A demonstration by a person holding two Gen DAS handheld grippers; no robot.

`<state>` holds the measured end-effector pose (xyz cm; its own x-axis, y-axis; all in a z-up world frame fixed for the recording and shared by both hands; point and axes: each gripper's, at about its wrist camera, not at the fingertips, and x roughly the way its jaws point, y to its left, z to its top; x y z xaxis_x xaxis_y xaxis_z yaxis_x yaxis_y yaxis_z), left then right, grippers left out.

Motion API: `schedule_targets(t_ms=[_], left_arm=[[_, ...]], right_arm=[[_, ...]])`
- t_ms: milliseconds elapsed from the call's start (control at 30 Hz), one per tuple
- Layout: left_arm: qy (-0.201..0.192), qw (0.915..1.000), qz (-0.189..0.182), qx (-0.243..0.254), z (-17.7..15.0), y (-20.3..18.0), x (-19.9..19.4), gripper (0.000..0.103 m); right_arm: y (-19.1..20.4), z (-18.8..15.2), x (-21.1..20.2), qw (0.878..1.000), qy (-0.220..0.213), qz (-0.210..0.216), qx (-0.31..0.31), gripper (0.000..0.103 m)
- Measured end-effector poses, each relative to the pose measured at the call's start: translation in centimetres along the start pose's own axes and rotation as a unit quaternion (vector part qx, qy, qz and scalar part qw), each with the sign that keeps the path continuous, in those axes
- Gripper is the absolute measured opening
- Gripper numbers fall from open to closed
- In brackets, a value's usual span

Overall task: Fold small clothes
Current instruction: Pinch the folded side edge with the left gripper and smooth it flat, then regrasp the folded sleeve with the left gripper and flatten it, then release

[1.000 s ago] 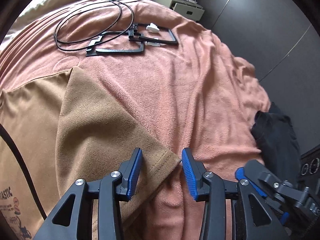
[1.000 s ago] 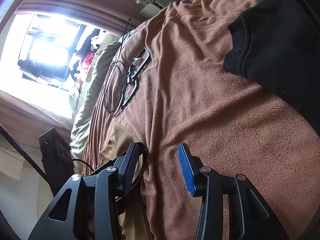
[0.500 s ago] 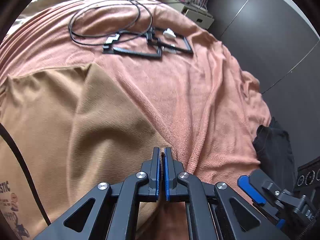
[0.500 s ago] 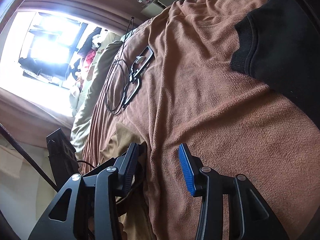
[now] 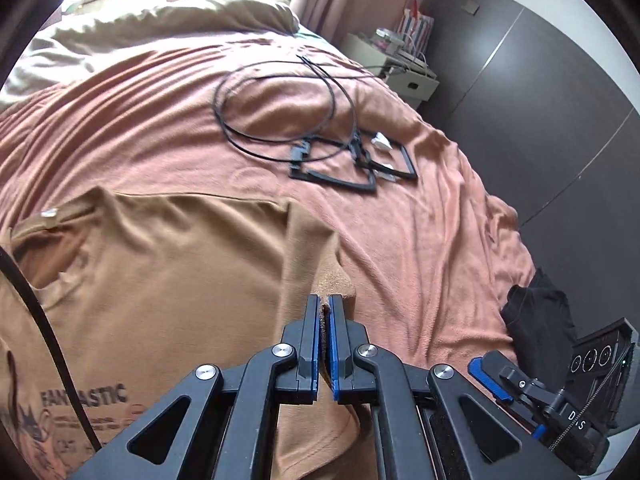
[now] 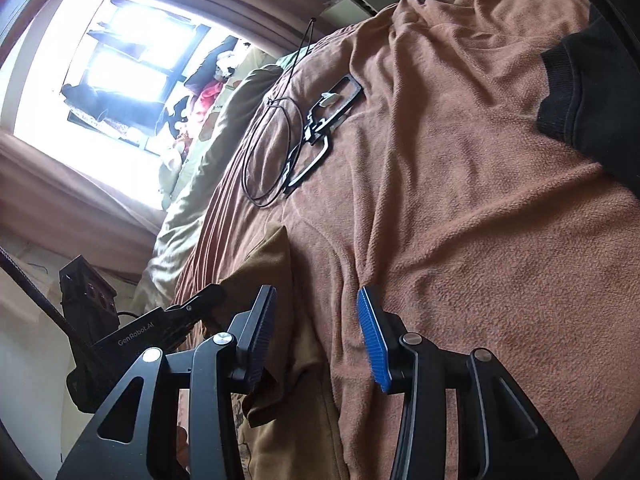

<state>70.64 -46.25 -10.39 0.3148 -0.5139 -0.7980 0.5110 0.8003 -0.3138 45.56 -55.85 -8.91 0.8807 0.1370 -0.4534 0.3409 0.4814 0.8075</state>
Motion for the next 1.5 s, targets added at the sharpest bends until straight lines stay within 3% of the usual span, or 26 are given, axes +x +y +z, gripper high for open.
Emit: schedule_targets(t_ms=[267, 567, 633, 767, 800, 900, 1133, 1200, 1267, 1367, 1500], left_arm=[[-0.023, 0.9992, 0.023, -0.024, 0.9, 5.6, -2.7, 0.004], [-0.018, 0.9962, 0.062, -0.058, 0.5, 11.3, -1.1, 0.006], [-0.010, 0.9952, 0.074, -0.064, 0.2, 12.1, -0.6, 0.012], [-0.006, 0.9945, 0.078, -0.069, -0.5, 13.3, 0.2, 0.048], [-0.005, 0.9941, 0.083, -0.070, -0.6, 13.5, 0.4, 0.054], [0.002, 0.9928, 0.092, -0.076, -1.0, 14.2, 1.3, 0.054], [0.015, 0.9915, 0.108, -0.072, -1.7, 15.2, 3.5, 0.050], [0.011, 0.9910, 0.115, -0.067, -1.8, 15.0, 3.5, 0.022], [0.018, 0.9931, 0.103, -0.053, -1.7, 14.5, 3.6, 0.005], [0.009, 0.9912, 0.131, -0.013, -1.5, 13.5, 3.3, 0.004], [-0.003, 0.9900, 0.139, -0.023, -1.0, 13.9, 2.8, 0.004]], right_arm=[[1.0, -0.3, 2.3, 0.999, 0.018, -0.004, -0.030, 0.040], [2.5, -0.5, 3.8, 0.998, 0.033, -0.022, -0.052, 0.040], [2.7, -0.5, 4.1, 0.997, 0.036, -0.026, -0.057, 0.040], [2.8, -0.4, 4.3, 0.997, 0.038, -0.030, -0.057, 0.040], [2.8, -0.4, 4.3, 0.997, 0.038, -0.031, -0.057, 0.040], [2.9, -0.4, 4.1, 0.997, 0.036, -0.032, -0.057, 0.040], [2.8, -1.1, 4.3, 0.997, 0.037, -0.033, -0.058, 0.040], [2.9, -1.2, 4.6, 0.997, 0.041, -0.034, -0.064, 0.040], [3.1, -1.3, 4.9, 0.996, 0.048, -0.036, -0.070, 0.040], [3.6, -1.5, 5.1, 0.995, 0.054, -0.029, -0.079, 0.040], [4.2, -1.9, 5.5, 0.994, 0.059, -0.007, -0.089, 0.040]])
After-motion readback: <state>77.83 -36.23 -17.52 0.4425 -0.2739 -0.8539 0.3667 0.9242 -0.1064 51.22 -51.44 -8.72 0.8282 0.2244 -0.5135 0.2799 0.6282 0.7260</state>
